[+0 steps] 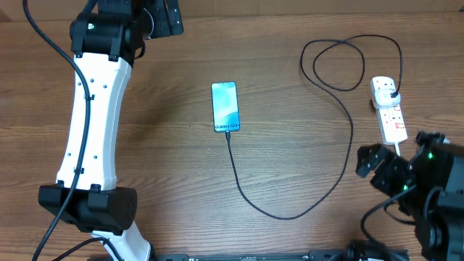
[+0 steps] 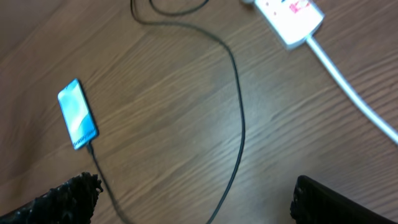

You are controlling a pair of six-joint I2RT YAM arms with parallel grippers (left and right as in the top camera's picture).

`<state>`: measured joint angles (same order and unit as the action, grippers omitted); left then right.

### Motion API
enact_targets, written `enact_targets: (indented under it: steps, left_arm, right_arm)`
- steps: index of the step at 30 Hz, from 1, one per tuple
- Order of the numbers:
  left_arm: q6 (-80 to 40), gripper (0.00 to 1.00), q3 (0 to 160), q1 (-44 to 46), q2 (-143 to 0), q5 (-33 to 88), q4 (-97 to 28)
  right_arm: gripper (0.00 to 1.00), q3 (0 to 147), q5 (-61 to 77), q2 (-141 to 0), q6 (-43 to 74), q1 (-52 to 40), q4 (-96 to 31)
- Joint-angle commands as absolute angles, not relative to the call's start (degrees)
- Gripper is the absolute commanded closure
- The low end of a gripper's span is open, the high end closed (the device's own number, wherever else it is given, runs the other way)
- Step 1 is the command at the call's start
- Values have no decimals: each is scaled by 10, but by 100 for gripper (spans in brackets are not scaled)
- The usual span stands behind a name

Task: Plug charger to phone and switch on socket

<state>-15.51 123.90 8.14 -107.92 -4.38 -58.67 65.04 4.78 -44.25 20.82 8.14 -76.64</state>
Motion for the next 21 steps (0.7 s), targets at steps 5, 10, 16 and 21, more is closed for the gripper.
enact_targets:
  steps: [5, 10, 16, 21]
  left_arm:
    - [-148, 0, 1238, 82, -1080, -51, -585]
    - [-148, 0, 1238, 82, -1080, -51, -585]
    - [-148, 0, 1238, 82, -1080, -51, -585]
    - [-148, 0, 1238, 82, -1080, -51, -585]
  right_arm:
    - [0, 642, 123, -434, 210, 79, -775]
    - [0, 642, 123, -434, 210, 79, -785]
    - [0, 637, 112, -428, 207, 67, -766]
    - [0, 579, 107, -382, 151, 14, -665]
